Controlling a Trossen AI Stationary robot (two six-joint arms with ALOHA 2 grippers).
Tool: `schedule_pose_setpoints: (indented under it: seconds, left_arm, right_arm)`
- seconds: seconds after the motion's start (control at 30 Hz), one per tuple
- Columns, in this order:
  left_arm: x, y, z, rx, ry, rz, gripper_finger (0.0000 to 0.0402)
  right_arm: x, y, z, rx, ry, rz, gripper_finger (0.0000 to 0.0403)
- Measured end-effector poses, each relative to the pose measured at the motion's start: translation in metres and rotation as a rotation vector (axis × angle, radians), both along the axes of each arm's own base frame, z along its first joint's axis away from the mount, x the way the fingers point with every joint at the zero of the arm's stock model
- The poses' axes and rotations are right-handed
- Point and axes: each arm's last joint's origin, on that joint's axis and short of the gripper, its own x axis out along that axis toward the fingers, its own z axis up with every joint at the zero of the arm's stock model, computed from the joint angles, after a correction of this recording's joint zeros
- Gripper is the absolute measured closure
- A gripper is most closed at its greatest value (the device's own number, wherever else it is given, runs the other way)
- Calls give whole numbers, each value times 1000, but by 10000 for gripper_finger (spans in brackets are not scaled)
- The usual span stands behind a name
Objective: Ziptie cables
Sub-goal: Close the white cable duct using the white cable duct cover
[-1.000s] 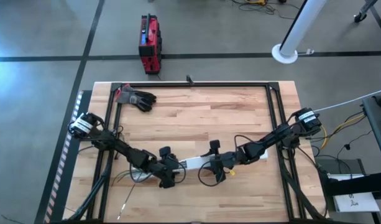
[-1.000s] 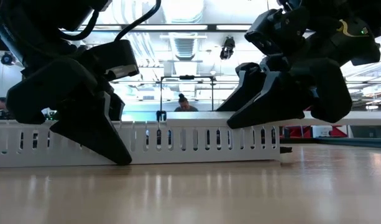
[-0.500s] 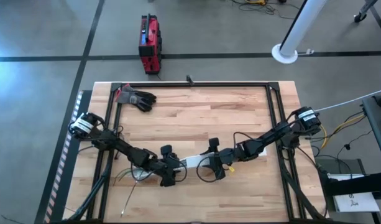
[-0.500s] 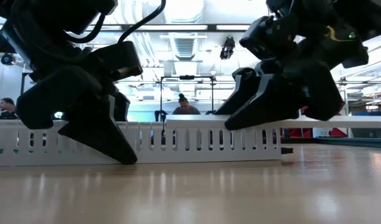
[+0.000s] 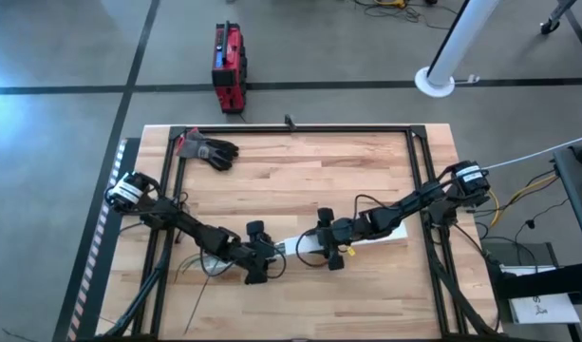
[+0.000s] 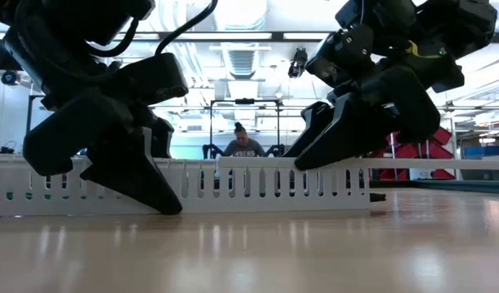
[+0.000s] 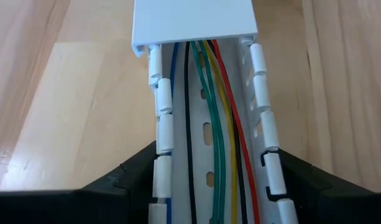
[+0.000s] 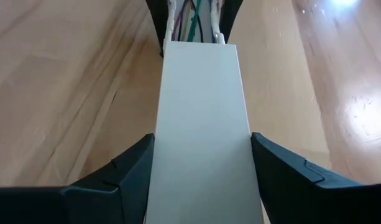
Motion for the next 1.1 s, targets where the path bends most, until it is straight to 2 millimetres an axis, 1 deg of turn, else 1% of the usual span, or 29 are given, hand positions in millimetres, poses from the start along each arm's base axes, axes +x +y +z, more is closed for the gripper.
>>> schedule_pose_setpoints:
  seconds: [0.63,0.87,1.1]
  left_arm:
    - [2,-1,2,-8,-36,23,190]
    - [3,-1,3,-11,-50,31,190]
    - [12,-6,12,27,-53,7,190]
  right_arm:
    - [-3,-1,-3,41,43,-14,184]
    - [-4,-1,-5,51,60,17,184]
    - [-4,-2,-5,43,96,35,184]
